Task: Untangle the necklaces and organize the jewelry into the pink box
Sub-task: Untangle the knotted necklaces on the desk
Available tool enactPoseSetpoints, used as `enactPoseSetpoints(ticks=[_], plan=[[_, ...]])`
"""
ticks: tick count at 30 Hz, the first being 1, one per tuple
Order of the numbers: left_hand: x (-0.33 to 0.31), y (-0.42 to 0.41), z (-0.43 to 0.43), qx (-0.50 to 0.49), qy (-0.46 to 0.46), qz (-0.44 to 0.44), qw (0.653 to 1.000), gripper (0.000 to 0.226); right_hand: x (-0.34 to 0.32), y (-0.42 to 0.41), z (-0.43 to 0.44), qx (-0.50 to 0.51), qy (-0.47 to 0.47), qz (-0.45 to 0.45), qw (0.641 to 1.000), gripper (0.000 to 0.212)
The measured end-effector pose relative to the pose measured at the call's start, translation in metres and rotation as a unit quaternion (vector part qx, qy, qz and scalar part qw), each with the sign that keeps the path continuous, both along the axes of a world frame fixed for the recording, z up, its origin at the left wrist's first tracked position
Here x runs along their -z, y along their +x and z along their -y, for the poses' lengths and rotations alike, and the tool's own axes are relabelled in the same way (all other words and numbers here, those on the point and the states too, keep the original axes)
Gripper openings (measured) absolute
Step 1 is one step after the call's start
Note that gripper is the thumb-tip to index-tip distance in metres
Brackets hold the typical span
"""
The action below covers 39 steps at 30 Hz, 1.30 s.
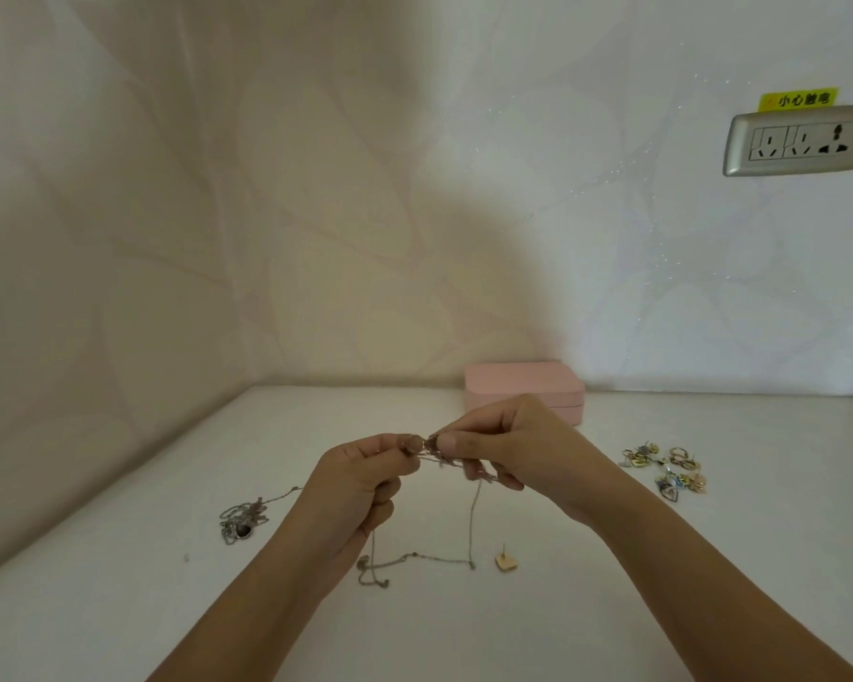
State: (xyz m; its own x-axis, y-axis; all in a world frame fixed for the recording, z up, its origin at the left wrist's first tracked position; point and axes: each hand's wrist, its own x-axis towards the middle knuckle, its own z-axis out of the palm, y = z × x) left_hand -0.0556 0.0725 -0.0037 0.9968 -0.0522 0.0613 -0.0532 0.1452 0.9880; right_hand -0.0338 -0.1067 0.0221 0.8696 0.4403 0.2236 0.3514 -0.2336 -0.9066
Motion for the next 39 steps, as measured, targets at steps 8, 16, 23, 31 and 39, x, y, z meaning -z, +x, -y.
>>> enactPoseSetpoints(ticks=[8,16,23,31,39], plan=[[-0.004,-0.003,0.000,0.078,-0.011,-0.001,0.997,0.009,-0.003,0.001,0.003,0.032,-0.017,0.029,0.999,0.005],[0.004,0.002,0.002,0.015,-0.033,-0.007,0.999,0.015,0.006,0.002,-0.007,0.057,-0.092,0.073,0.991,0.011],[0.002,0.001,0.000,0.025,0.024,0.014,0.999,0.012,0.005,-0.002,-0.008,0.044,-0.097,0.057,0.993,0.004],[0.001,0.002,0.000,0.019,0.055,0.030,0.998,0.025,0.008,-0.001,-0.010,0.030,-0.034,-0.002,0.999,0.013],[0.002,0.003,-0.003,0.004,0.124,0.056,0.991,0.014,0.005,0.001,-0.003,-0.045,0.022,-0.129,0.990,0.019]])
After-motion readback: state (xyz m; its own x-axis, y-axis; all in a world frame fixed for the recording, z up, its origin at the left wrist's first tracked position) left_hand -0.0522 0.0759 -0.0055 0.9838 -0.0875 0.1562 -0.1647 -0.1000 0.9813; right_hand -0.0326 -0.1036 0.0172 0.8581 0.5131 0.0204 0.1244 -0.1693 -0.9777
